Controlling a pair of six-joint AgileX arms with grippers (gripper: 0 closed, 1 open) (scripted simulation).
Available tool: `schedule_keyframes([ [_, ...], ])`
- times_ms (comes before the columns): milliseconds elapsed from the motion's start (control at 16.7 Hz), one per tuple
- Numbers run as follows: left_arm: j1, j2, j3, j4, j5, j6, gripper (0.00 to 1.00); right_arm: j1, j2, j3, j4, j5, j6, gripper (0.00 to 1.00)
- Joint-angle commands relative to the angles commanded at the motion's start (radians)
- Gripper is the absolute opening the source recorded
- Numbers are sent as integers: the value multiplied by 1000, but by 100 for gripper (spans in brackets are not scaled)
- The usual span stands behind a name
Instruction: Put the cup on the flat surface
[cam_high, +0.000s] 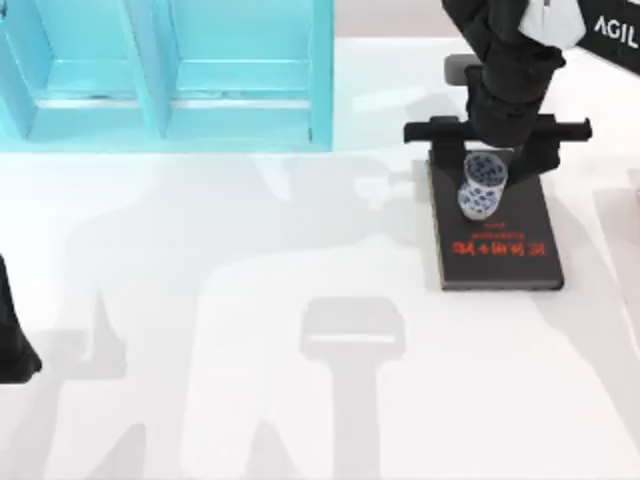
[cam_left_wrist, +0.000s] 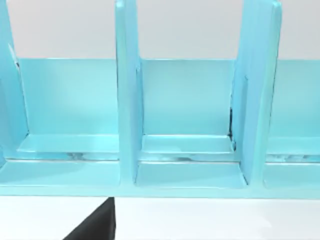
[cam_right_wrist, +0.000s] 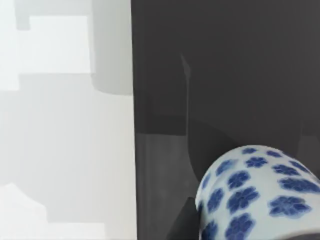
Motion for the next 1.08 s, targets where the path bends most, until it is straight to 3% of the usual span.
schedule_keyframes([
  [300, 0, 0, 0, 0, 0, 0, 100, 3, -4, 144, -149, 0, -4, 0],
  [660, 0, 0, 0, 0, 0, 0, 100, 4, -6, 152, -157, 0, 1, 0],
  [1080, 0, 0, 0, 0, 0, 0, 100, 182, -77, 142, -221, 20, 183, 0],
])
